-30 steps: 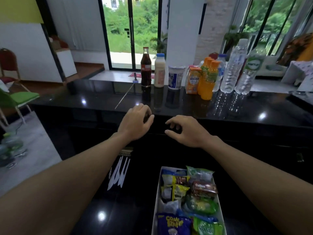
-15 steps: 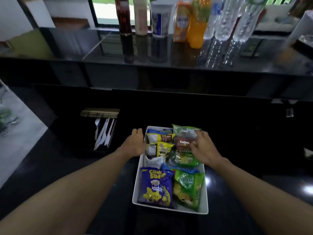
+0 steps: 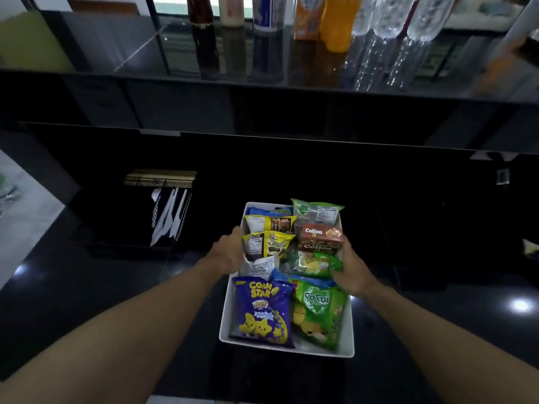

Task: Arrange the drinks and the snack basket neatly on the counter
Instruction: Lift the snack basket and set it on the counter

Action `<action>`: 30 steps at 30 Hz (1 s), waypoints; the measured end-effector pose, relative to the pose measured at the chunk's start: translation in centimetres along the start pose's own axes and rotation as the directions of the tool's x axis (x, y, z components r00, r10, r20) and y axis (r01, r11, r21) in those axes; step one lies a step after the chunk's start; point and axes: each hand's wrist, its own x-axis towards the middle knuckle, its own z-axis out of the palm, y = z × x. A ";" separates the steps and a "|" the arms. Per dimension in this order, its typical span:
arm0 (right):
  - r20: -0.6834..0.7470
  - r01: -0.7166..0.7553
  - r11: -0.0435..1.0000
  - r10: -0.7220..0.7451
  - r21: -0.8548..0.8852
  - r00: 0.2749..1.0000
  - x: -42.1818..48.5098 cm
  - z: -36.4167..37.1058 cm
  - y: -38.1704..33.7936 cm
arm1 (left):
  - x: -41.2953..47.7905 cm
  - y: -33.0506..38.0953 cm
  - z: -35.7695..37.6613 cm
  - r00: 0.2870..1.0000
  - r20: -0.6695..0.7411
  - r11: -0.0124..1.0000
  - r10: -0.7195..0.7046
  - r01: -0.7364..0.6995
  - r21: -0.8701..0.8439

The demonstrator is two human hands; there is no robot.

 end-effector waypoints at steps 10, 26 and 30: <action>0.043 -0.004 0.999 0.005 -0.033 0.999 -0.1 0.2 -2.1 | -1.1 -0.5 -1.7 0.997 -0.053 0.999 -0.050 0.050 -0.016; 0.243 0.395 0.917 -0.371 -0.058 0.896 0.1 6.0 -21.8 | -12.7 -12.4 -14.8 0.924 -0.311 0.975 -0.223 0.212 -0.070; 0.309 0.471 0.882 -0.440 -0.028 0.843 -1.1 8.3 -27.8 | -16.9 -15.7 -18.1 0.869 -0.422 0.966 -0.258 0.241 -0.094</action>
